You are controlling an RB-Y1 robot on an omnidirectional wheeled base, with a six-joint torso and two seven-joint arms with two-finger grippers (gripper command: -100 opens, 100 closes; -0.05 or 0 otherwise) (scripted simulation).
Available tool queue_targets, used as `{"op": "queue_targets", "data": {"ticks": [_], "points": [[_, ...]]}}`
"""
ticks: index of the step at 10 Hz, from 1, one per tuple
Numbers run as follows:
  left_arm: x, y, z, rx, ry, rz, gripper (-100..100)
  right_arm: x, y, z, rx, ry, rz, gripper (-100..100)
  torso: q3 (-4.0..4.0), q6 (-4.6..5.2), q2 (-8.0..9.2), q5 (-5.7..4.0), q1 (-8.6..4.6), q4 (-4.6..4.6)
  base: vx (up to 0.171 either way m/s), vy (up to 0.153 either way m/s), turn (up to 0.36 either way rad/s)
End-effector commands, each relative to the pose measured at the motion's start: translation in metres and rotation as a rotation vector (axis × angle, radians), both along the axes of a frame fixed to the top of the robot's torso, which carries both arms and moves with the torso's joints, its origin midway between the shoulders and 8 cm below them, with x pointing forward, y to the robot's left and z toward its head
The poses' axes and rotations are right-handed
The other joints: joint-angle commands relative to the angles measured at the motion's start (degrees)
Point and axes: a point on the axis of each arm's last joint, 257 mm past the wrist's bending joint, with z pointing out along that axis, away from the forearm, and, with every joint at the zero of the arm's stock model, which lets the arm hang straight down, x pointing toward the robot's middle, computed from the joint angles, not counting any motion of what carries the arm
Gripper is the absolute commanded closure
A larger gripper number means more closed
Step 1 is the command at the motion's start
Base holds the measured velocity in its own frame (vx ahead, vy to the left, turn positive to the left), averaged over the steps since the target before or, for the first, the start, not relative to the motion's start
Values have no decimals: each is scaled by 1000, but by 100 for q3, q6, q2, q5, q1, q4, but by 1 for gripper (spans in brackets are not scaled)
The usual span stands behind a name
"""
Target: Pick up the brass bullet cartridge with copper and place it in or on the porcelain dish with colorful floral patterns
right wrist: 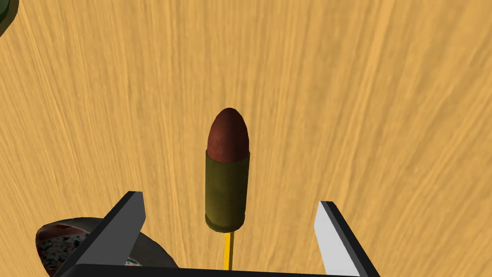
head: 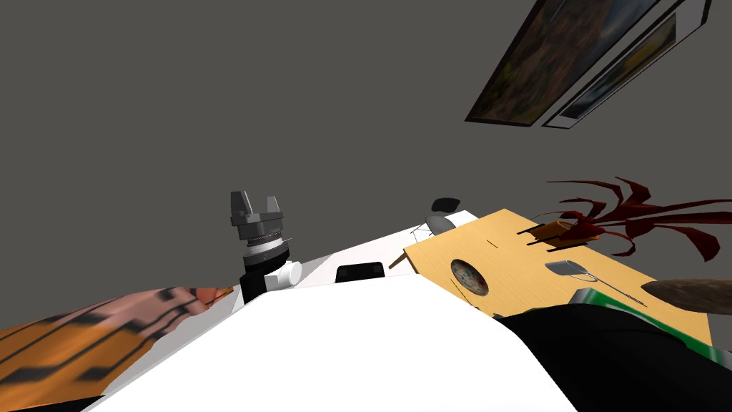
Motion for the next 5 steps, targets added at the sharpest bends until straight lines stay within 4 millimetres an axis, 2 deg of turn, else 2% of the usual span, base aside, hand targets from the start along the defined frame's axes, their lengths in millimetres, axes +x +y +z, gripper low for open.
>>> {"op": "queue_targets", "data": {"ticks": [1, 2, 3, 4, 5], "points": [[0, 0, 0, 0, 0, 0, 0, -2, -1, -2, -2, 7, -2, -100, 0, 0, 0, 0, 0, 0, 36, -68, 11], [0, 0, 0, 0, 0, 0, 0, -2, -1, -1, -4, 5, -3, -100, 5, 1, 10, 2, 14, 2, 11, -21, 3], [0, 0, 0, 0, 0, 0, 0, -2, -1, -1, -4, 5, -3, 0, 11, 2, 20, 6, 31, 4, 4, -6, 2], [0, 0, 0, 0, 0, 0, 0, -1, 9, -13, -3, 5, -12, -100, 14, 2, 25, 9, 40, 5, -20, -58, 52], [0, 0, 0, 0, 0, 0, 0, -1, 13, -18, -3, 5, -16, -100, 19, 1, 33, 5, 25, 7, -27, -77, 86]]}}
